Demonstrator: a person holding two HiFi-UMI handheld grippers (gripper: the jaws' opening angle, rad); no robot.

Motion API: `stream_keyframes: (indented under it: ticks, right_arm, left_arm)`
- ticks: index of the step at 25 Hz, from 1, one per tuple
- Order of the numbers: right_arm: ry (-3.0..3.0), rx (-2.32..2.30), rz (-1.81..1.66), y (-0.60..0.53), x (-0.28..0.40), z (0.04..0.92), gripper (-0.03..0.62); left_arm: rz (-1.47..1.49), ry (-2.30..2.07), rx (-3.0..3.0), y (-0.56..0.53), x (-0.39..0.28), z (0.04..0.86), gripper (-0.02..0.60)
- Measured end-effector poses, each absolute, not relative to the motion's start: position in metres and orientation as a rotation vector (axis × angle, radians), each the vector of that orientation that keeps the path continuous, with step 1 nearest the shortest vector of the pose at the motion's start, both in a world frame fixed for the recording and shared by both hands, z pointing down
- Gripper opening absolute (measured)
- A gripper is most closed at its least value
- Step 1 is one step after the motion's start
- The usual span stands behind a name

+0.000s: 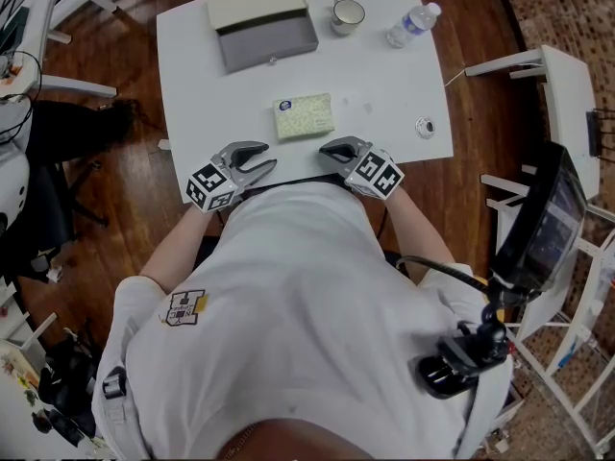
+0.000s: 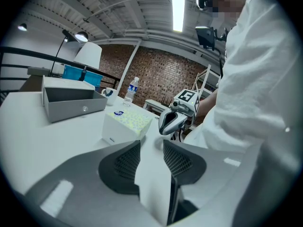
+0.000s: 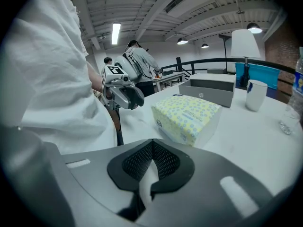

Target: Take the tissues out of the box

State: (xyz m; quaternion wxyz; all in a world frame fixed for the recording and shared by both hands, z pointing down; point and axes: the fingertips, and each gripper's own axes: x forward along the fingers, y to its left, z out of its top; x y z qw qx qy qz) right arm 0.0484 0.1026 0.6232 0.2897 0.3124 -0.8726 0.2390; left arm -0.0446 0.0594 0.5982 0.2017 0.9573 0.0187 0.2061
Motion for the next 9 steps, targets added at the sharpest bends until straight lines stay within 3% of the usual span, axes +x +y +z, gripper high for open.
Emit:
stream_keyframes:
  ticks: [9]
  right_arm:
    - [-2.328,0.827,0.635,0.1022,0.0462,0.6242,0.000]
  left_arm:
    - [0.572,0.050,2.674,0.0579,-0.0450,0.5980,0.155]
